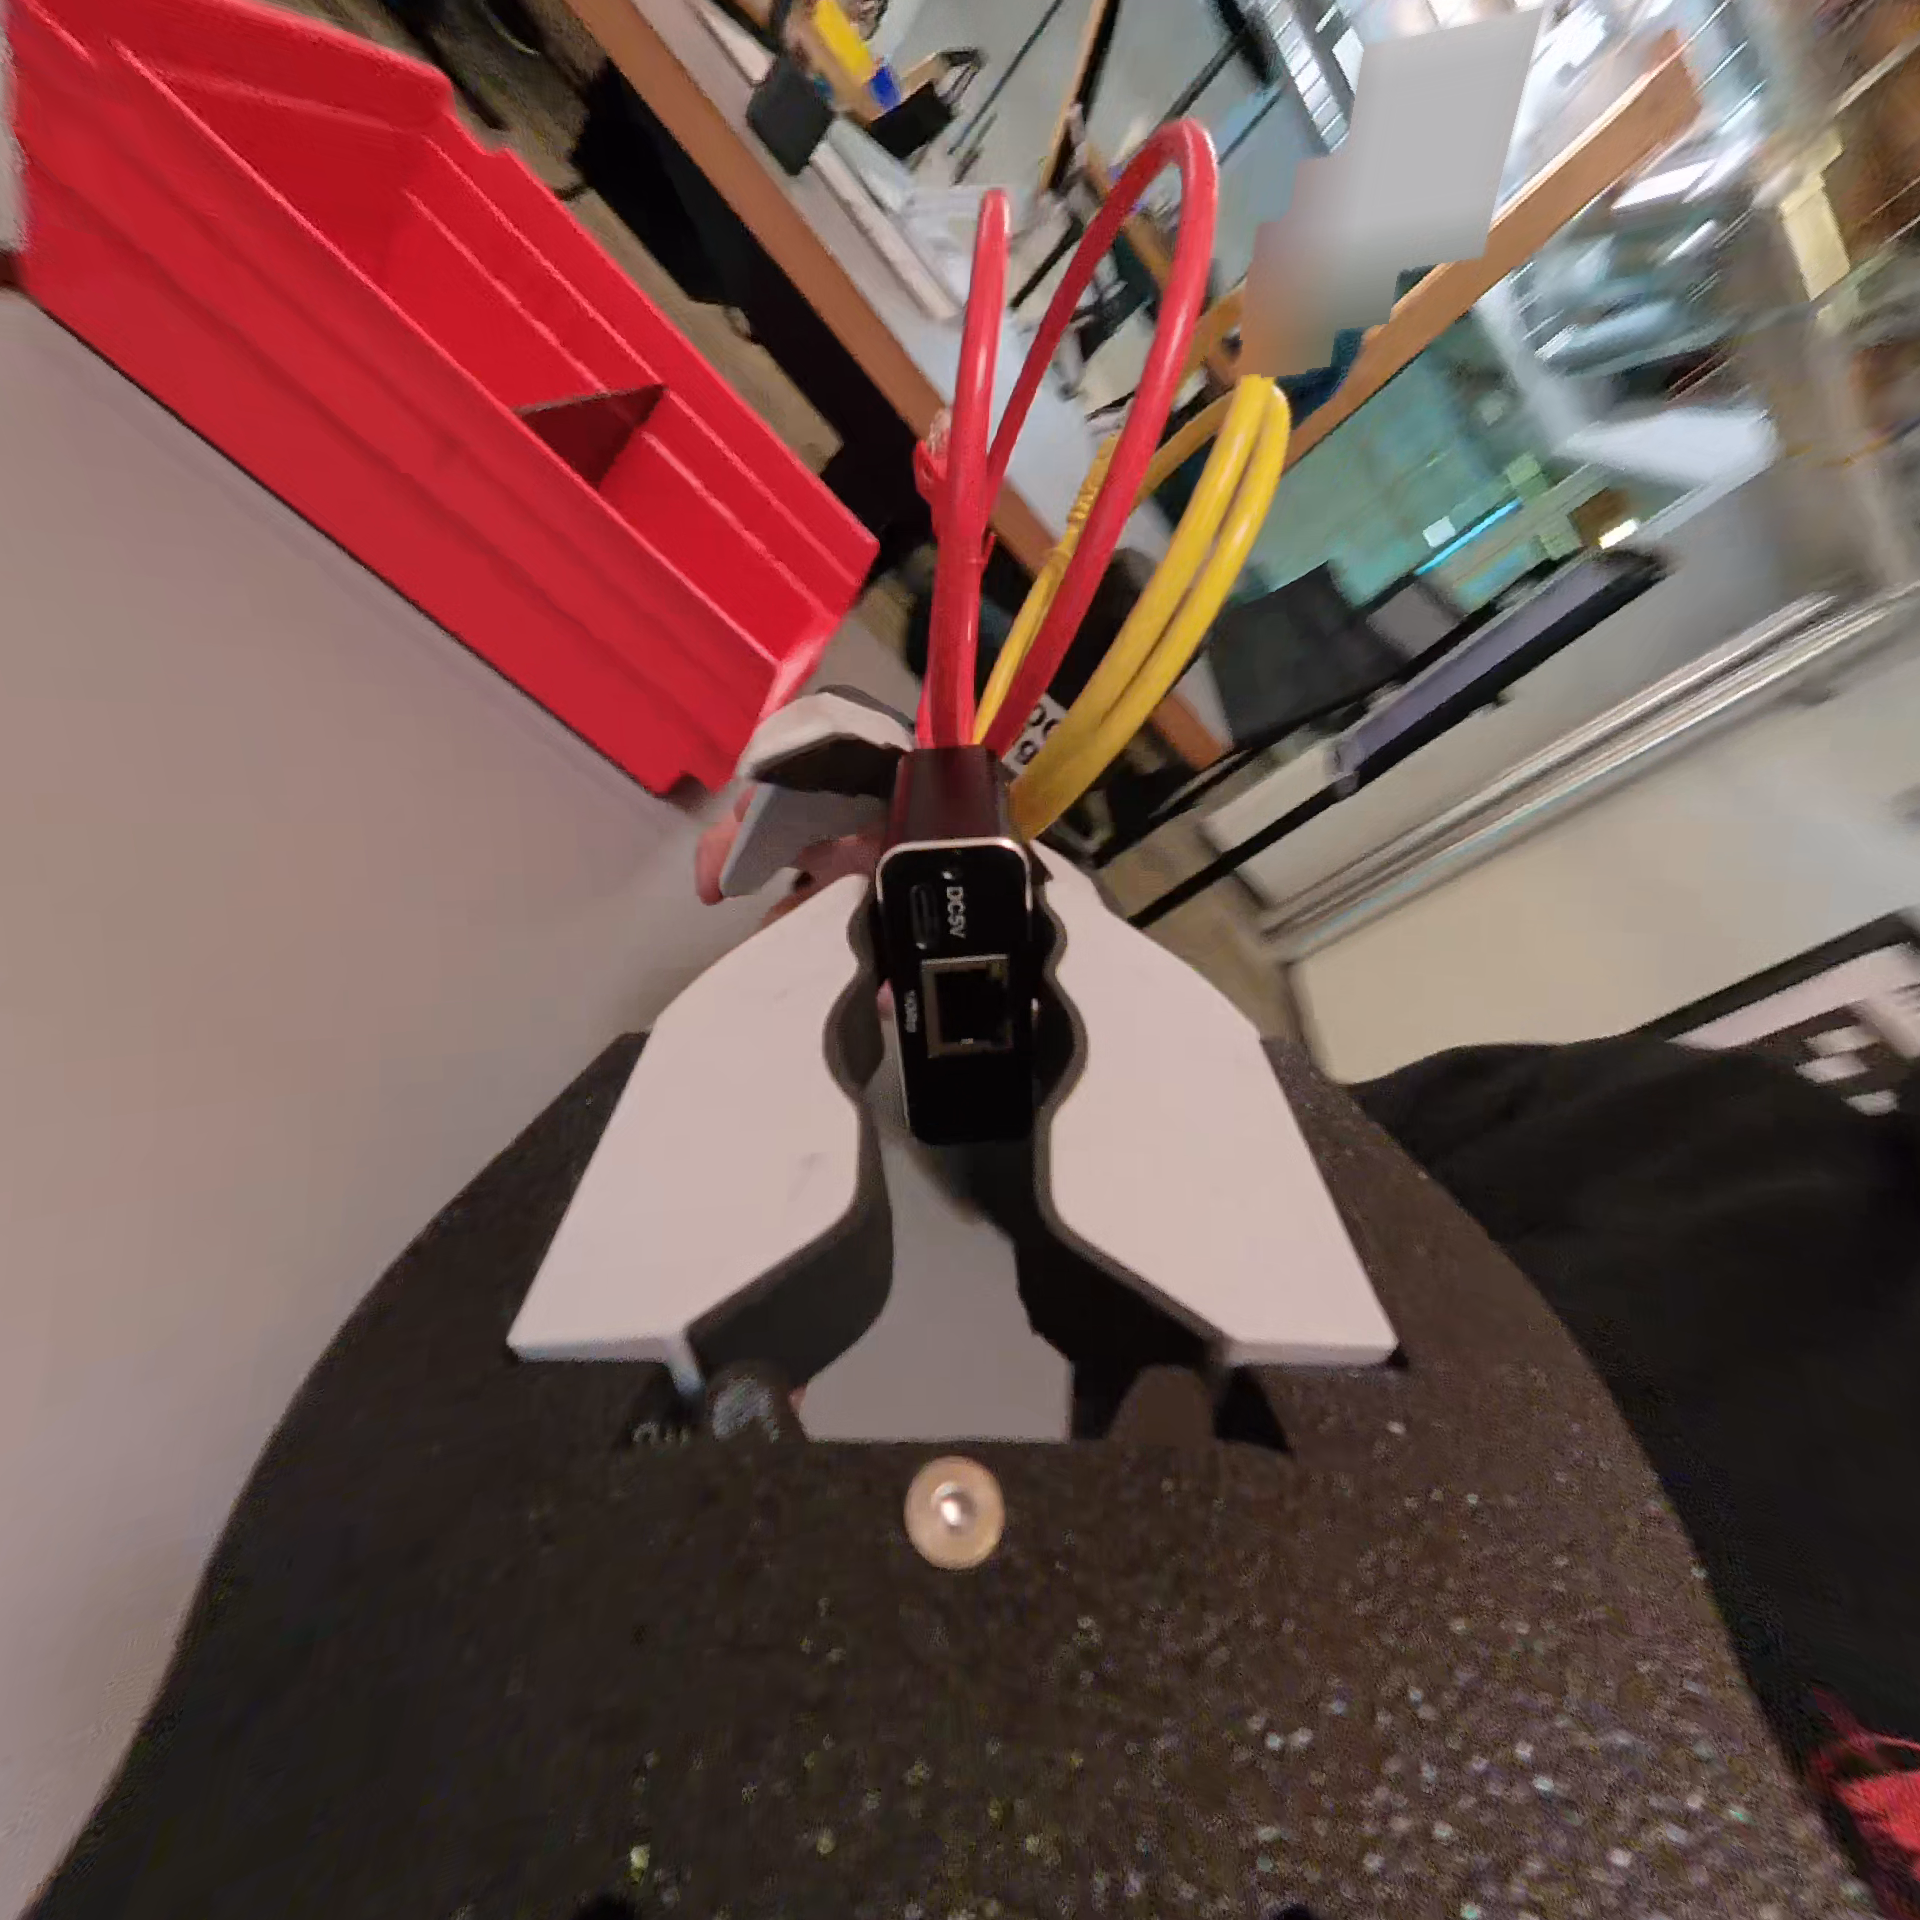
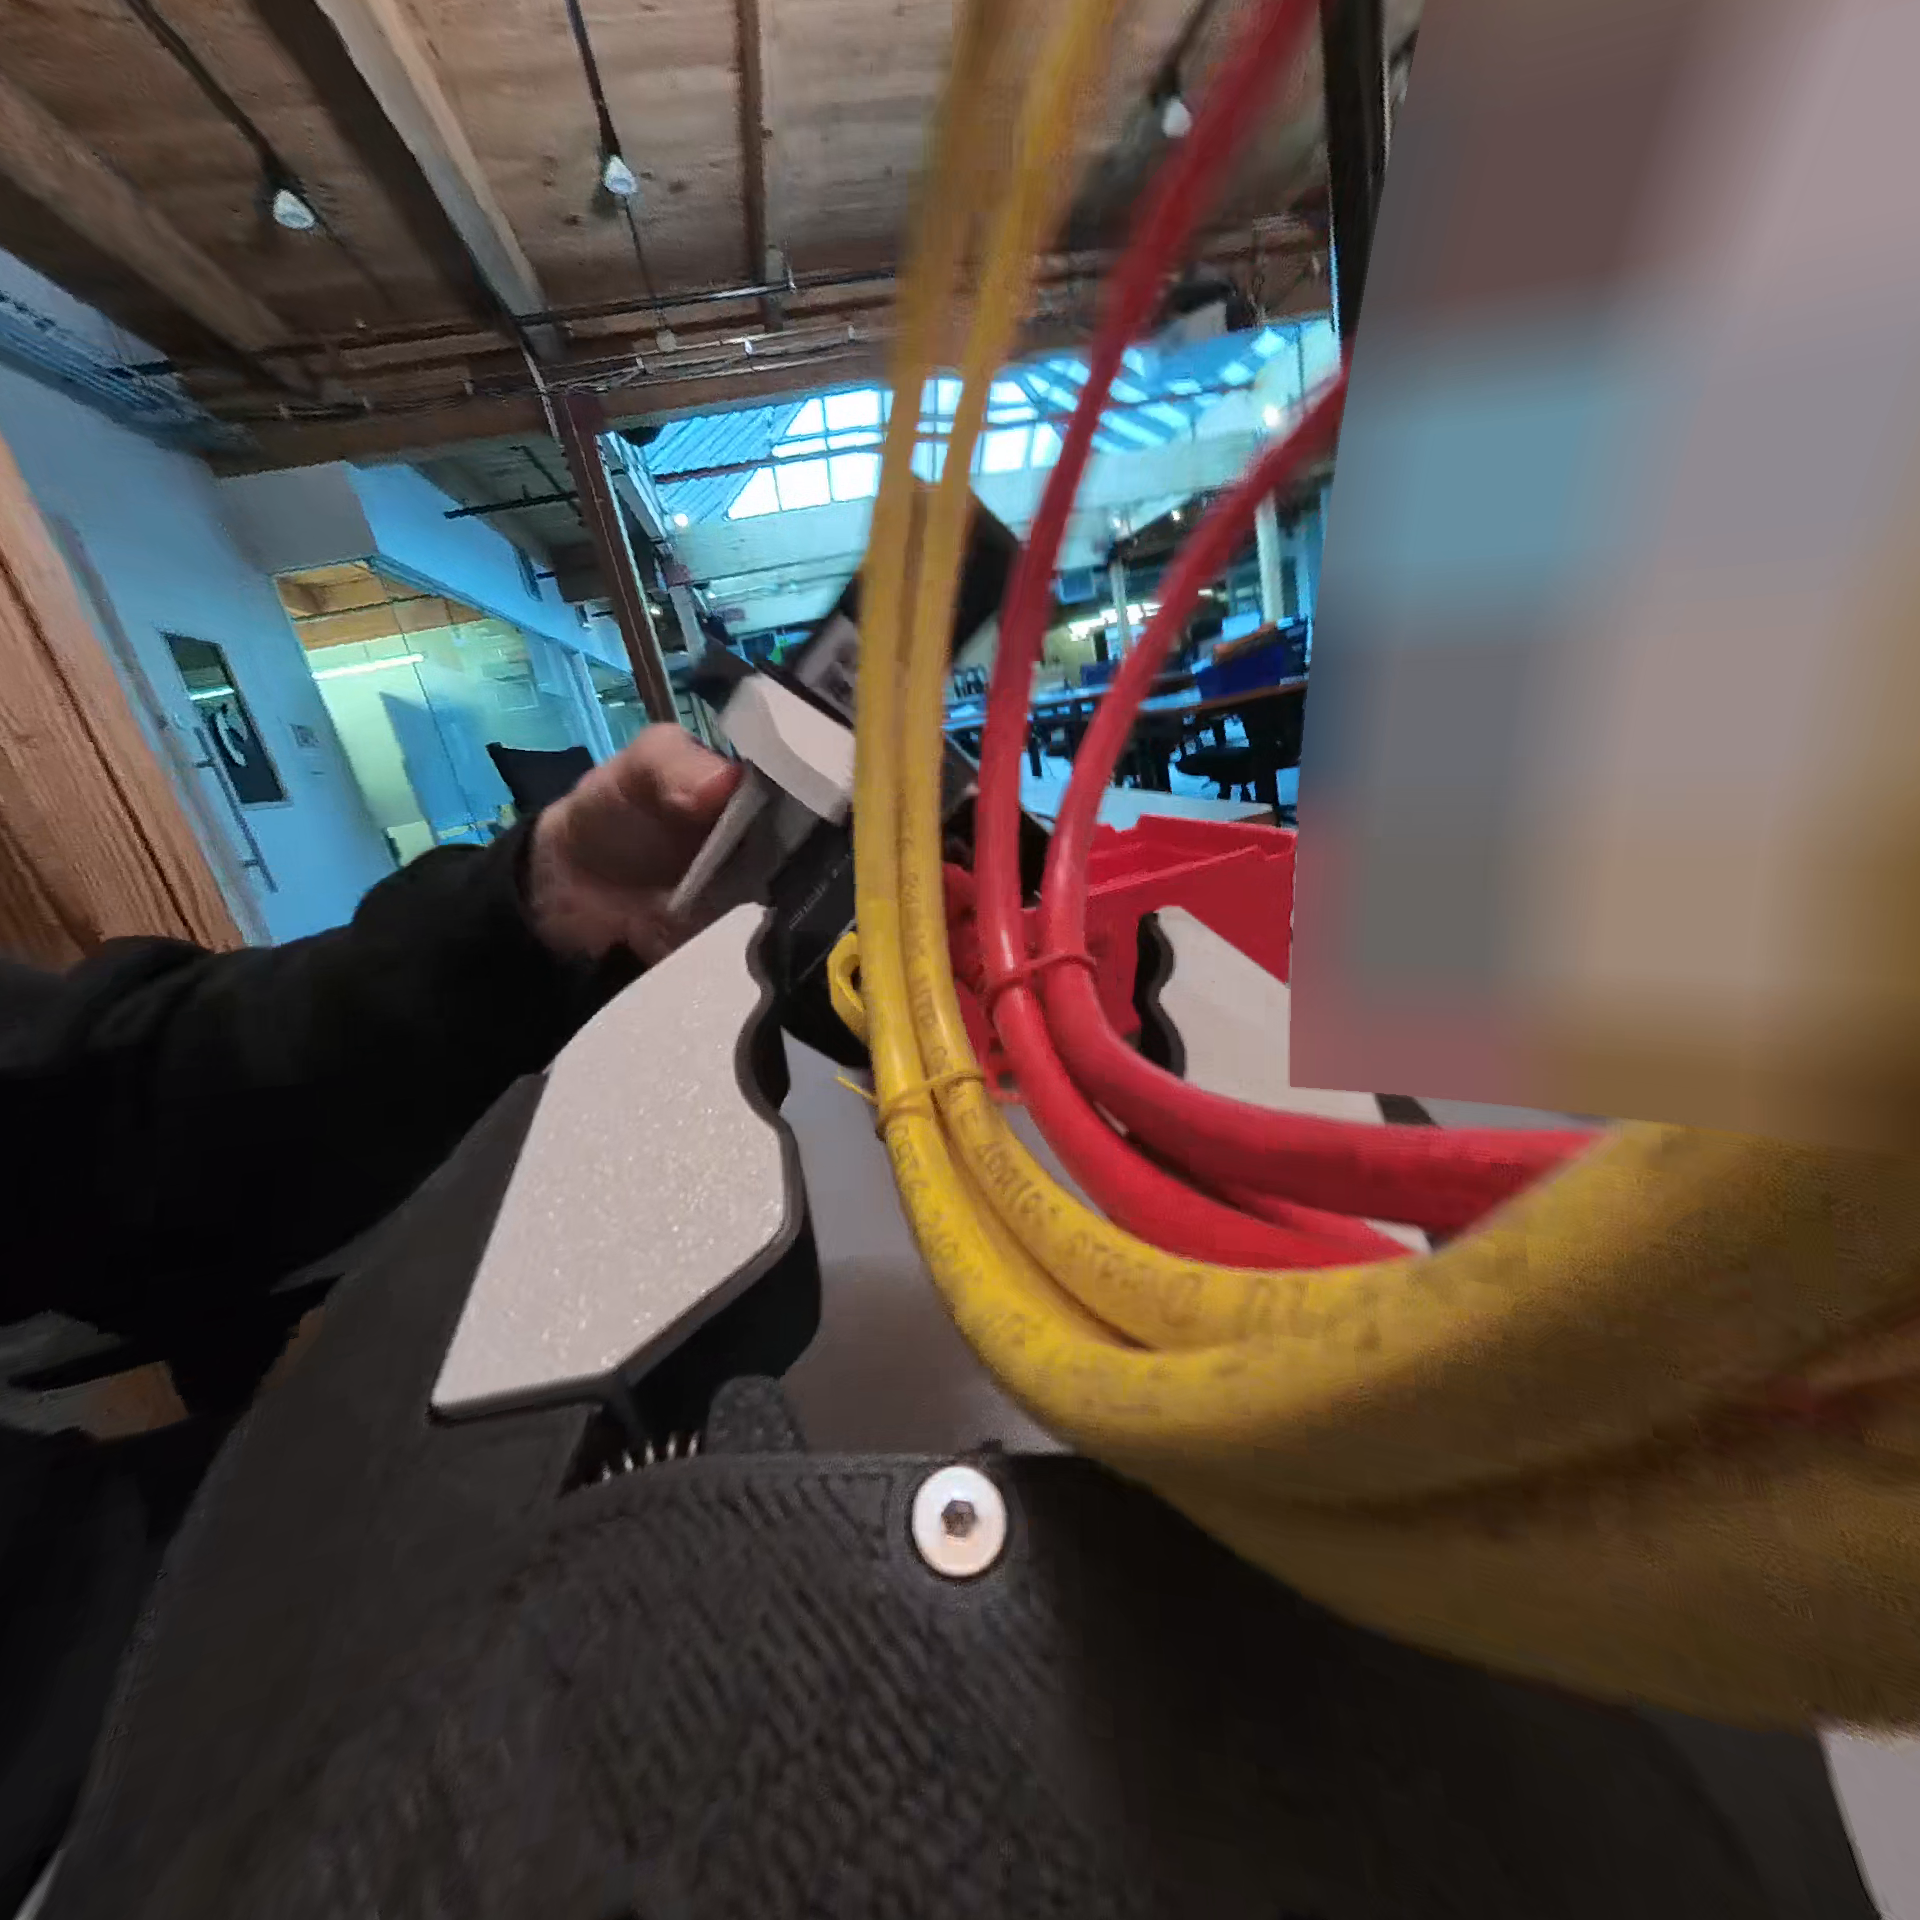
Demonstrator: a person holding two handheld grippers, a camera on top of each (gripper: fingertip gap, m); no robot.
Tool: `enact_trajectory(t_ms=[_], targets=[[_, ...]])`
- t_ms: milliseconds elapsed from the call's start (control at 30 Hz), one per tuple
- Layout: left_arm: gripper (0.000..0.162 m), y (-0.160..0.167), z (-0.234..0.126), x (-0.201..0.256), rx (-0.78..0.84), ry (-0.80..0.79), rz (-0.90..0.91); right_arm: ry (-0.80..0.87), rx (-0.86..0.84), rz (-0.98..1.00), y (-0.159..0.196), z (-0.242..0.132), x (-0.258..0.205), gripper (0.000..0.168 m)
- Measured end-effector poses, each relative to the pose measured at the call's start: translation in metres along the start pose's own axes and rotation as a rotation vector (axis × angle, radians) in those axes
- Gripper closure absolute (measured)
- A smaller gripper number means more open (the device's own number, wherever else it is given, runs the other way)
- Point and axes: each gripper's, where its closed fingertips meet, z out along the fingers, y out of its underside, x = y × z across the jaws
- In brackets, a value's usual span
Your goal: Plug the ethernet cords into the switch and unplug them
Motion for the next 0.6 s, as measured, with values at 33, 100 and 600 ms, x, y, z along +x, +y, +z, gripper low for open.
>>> enact_trajectory(t_ms=[33,100,600], targets=[[0.137,-0.002,-0.002,0.0,-0.022,-0.05,0.067,0.019,-0.022,0.024,0.005,0.0,0.004,0.095],[0.137,-0.01,-0.008,0.005,-0.053,-0.13,0.2,0.005,-0.102,0.077,0.019,0.0,0.007,0.092],[0.137,-0.051,-0.067,0.011,-0.408,-0.598,0.578,0.264,-0.361,0.073,0.04,-0.065,0.062,0.071]])
